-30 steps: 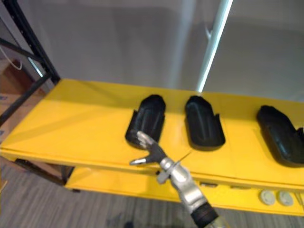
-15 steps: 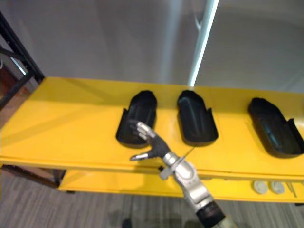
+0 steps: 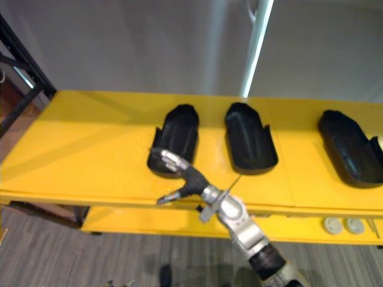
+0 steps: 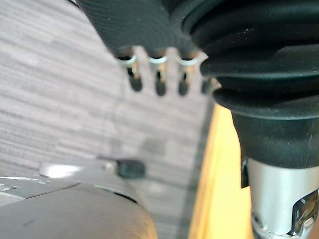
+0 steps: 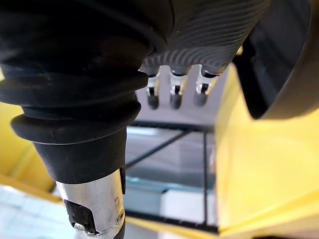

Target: Walk over and take plastic housings, then place them on the shelf

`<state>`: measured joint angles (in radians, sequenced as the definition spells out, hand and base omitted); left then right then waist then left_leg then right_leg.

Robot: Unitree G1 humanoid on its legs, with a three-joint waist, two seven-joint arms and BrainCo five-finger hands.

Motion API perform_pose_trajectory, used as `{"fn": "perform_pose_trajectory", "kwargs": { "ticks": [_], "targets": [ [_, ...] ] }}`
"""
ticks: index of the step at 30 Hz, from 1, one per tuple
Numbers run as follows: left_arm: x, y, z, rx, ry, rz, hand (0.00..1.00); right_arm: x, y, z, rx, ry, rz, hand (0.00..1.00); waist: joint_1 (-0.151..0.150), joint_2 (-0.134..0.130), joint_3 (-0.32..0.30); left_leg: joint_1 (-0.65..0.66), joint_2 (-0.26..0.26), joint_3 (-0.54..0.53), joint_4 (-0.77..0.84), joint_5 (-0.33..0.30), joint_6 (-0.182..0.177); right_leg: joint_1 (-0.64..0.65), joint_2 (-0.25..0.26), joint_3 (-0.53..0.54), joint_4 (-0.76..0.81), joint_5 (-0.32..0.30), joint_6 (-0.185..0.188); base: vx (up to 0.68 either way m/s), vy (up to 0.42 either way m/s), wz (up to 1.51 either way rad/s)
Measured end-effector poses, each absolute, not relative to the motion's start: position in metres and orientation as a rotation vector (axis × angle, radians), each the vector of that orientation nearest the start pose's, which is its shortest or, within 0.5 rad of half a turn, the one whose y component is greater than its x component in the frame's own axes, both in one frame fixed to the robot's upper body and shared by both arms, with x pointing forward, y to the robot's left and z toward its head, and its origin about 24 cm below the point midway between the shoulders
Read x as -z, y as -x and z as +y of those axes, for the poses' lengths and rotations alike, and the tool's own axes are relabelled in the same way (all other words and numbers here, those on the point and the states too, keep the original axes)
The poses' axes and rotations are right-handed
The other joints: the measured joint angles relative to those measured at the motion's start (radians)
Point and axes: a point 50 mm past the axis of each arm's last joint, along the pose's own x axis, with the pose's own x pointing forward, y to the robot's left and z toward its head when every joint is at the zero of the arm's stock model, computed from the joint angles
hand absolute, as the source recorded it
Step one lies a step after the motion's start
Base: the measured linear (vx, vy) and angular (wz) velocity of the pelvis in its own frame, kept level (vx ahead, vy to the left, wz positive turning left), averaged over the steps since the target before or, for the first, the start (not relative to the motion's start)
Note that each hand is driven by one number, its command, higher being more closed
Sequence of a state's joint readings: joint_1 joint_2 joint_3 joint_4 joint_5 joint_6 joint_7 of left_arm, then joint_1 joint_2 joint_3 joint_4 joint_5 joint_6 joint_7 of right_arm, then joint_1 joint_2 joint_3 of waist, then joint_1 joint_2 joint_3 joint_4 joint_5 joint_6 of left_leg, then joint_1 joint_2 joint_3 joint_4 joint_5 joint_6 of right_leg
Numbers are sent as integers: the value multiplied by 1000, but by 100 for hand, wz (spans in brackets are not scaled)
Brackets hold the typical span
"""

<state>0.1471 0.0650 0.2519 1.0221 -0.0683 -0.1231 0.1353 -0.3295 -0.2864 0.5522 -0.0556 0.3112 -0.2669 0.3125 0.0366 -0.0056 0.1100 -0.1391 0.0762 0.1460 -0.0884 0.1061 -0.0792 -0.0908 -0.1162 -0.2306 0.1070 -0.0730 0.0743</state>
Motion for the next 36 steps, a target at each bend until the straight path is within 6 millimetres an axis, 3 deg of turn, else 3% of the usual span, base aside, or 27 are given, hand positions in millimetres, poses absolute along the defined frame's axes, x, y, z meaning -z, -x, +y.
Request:
{"fn": "perform_pose_trajectory", "kwargs": {
  "ticks": [5, 14, 17, 23, 31, 36],
  "targets": [
    [155, -92, 219, -455, 36, 995, 0, -131, -247, -31, -1026, 38, -486, 0, -2, 4, 74, -5, 1, 1, 0, 11, 0, -19, -1, 5, 27, -3, -3, -42, 2, -1],
    [148, -116, 217, -401, 0, 935, 0, -131, -242, -14, -1106, 46, -484, 0, -9, 0, 106, -55, 1, -30, 4, 34, 4, -72, -4, -14, 69, -11, -14, -9, -2, 9],
    [146, -123, 216, -379, -11, 917, 0, -121, -244, -6, -1127, 61, -435, 0, -10, 6, 116, -69, 1, -33, 2, 41, 4, -89, -5, -14, 82, -15, -16, -23, -4, 2],
    [143, -132, 215, -379, -14, 890, 0, -107, -250, -4, -1124, 121, -381, 0, -9, 8, 152, -82, 3, -38, 0, 51, 1, -119, -8, -15, 120, -28, -14, -25, -6, 2],
    [141, -139, 212, -354, -28, 878, 0, -107, -262, -5, -1081, 229, -389, 0, -9, 14, 162, -93, 4, -47, 0, 58, 1, -135, -11, -20, 146, -41, -17, 4, -4, 2],
    [138, -145, 212, -350, -28, 855, 0, -117, -268, -9, -1035, 257, -442, 0, -9, 16, 194, -104, 6, -48, 0, 61, -3, -152, -10, -21, 159, -44, -19, 2, -3, 1]
  ]
}}
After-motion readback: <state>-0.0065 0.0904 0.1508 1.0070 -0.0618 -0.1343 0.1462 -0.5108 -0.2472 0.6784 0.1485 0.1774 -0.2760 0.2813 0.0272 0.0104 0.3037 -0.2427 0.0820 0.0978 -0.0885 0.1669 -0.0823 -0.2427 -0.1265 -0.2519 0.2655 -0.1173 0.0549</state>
